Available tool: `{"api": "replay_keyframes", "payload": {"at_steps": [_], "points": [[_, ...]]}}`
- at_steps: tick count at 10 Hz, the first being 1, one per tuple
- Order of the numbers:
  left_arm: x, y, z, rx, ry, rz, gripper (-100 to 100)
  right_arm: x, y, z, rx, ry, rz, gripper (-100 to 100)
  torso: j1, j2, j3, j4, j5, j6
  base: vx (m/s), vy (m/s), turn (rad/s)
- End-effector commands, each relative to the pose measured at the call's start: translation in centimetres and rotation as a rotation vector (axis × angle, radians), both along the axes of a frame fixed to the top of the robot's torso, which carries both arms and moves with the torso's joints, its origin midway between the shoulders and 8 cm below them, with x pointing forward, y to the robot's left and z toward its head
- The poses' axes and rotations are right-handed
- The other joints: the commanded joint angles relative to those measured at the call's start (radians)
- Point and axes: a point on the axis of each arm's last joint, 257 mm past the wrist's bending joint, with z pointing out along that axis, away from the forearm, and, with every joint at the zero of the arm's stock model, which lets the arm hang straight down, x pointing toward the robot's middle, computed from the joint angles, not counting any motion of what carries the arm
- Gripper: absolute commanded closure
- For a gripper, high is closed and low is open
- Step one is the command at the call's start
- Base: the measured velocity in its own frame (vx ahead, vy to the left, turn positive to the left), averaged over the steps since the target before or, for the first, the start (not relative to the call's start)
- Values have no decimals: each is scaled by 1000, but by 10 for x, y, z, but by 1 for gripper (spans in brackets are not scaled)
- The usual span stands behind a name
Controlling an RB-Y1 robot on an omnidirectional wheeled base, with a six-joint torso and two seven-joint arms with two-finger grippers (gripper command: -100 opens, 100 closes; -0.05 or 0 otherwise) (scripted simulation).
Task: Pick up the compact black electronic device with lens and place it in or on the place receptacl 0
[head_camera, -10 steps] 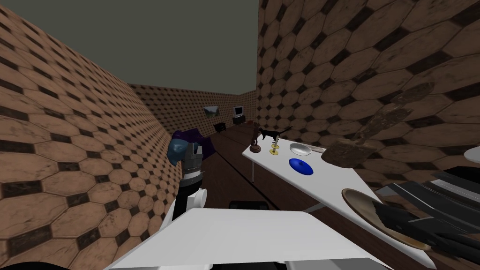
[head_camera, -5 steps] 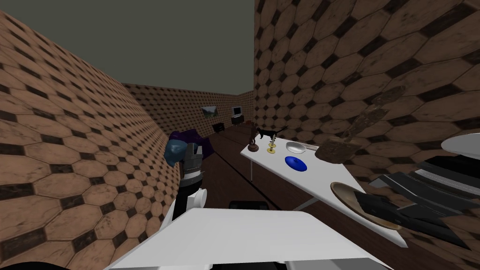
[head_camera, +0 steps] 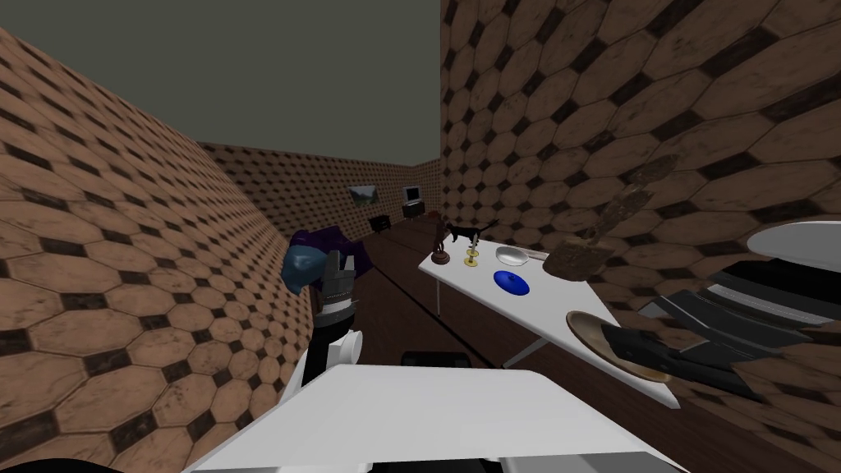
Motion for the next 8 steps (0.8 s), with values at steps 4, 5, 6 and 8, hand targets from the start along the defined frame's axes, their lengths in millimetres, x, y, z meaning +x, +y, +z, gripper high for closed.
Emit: {"api": "replay_keyframes", "payload": {"at_steps": [4,5,6,8], "points": [[0,0,0,0,0,0,0,21,-8,15,-55,-34,12,-100,2,-3,-2,-1,1,0,-2,-2,5],[0,0,0,0,0,0,0,21,-8,15,-55,-34,12,0,2,-3,-2,-1,0,0,0,0,0],[0,0,0,0,0,0,0,21,-8,15,-55,-34,12,0,2,-3,-2,-1,0,0,0,0,0],[0,0,0,0,0,0,0,21,-8,15,-55,-34,12,0,2,-3,-2,-1,0,0,0,0,0]]}}
